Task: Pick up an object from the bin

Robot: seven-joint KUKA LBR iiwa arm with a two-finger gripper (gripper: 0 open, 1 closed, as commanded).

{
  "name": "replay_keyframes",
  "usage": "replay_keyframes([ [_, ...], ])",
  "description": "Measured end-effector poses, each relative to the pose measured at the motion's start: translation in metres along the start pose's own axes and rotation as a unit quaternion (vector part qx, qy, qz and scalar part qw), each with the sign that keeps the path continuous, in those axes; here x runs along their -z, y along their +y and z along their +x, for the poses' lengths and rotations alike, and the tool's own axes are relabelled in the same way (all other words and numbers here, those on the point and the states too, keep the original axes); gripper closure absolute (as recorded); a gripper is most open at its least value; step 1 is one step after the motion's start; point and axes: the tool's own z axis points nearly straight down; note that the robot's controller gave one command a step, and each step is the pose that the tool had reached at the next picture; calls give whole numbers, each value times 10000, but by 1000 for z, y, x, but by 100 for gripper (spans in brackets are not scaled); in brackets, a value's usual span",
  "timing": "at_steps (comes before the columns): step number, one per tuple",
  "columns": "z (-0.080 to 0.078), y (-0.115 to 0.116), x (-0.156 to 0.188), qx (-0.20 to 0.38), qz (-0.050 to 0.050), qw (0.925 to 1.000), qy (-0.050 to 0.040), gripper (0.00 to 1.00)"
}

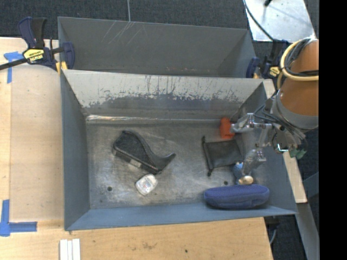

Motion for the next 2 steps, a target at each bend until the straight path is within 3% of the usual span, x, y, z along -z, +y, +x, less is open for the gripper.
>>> replay_keyframes([
  [1, -71, -4, -98, -518, -2, 9987, -33, 0],
  [2, -69, -30, -171, -926, -8, 9957, -63, 0],
])
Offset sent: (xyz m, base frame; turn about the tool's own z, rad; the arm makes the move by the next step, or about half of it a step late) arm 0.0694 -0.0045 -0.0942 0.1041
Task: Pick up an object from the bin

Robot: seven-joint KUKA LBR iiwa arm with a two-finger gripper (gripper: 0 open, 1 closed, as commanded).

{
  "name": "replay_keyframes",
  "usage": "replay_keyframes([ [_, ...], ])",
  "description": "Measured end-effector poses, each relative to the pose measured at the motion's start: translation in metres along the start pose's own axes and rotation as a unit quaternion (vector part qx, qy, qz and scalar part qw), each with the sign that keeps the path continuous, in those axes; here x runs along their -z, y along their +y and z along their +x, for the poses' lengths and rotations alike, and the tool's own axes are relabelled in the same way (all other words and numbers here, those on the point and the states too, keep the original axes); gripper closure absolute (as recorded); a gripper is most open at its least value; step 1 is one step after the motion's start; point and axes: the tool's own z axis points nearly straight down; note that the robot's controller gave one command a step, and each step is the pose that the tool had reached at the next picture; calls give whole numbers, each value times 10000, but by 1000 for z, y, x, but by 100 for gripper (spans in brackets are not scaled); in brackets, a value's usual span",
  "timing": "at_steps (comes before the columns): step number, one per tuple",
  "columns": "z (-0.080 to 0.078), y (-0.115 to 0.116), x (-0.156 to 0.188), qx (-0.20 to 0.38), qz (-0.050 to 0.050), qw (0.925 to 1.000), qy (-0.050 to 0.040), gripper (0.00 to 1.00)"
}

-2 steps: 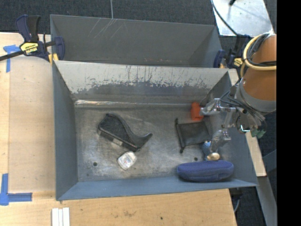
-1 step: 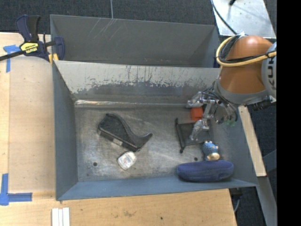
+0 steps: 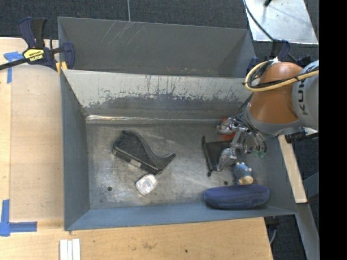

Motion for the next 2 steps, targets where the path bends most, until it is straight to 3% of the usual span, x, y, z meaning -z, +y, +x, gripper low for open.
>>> replay_keyframes([
  [1, -4, 0, 5, 13, 12, 10000, -77, 100],
  [2, 3, 23, 141, 84, 4, 10000, -25, 100],
])
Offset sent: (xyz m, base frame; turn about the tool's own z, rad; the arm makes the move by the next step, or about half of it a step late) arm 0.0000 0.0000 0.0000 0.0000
